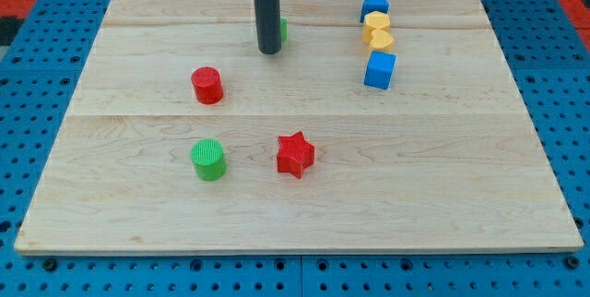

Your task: Slide the green star towards the top center

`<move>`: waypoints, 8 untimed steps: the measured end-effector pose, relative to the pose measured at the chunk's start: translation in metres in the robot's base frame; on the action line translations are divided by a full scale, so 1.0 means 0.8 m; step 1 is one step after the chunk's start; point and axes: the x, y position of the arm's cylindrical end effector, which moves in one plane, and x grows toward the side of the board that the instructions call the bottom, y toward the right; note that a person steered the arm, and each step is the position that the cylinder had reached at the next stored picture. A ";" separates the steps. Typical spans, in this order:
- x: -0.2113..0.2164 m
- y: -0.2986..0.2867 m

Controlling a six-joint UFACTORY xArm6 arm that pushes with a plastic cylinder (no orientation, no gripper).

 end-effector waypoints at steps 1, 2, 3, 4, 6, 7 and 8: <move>-0.001 -0.026; -0.027 -0.027; -0.040 -0.027; 0.007 -0.027; 0.005 0.011; -0.017 0.004; -0.041 0.006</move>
